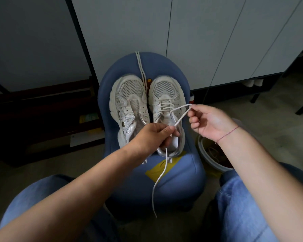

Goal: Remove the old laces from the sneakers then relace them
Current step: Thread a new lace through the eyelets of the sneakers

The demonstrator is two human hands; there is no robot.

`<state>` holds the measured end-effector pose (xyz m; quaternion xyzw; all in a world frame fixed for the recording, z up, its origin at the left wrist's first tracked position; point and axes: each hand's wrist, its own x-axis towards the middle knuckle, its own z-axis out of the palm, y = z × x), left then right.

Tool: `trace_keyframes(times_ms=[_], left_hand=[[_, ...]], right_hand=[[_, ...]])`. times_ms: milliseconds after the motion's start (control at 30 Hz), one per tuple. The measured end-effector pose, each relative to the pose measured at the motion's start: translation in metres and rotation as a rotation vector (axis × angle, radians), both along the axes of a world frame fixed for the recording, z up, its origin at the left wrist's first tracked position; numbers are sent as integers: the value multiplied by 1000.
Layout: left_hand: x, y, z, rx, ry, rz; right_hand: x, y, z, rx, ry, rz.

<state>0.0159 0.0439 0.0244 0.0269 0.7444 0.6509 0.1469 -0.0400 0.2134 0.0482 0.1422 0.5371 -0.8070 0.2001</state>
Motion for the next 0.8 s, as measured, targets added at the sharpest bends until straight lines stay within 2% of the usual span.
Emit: trace_keyframes(times_ms=[133, 233, 333, 400, 533, 600, 700, 800], left_hand=[[-2, -5, 0, 46, -15, 63], [-2, -6, 1, 42, 5, 80], [-3, -6, 0, 33, 9, 65], [-3, -6, 0, 35, 12, 63], [-4, -7, -1, 32, 1, 71], [-4, -7, -1, 33, -3, 79], [-4, -6, -1, 36, 2, 92], [-5, -6, -3, 34, 15, 103]], right_hand=[[10, -1, 1, 39, 1, 229], [23, -13, -1, 123, 135, 351], [25, -21, -6, 173, 244, 240], [18, -19, -6, 131, 233, 118], [-4, 0, -4, -113, 55, -163], [-7, 6, -7, -178, -26, -224], [6, -3, -11, -82, -34, -31], [22, -22, -14, 32, 81, 166]])
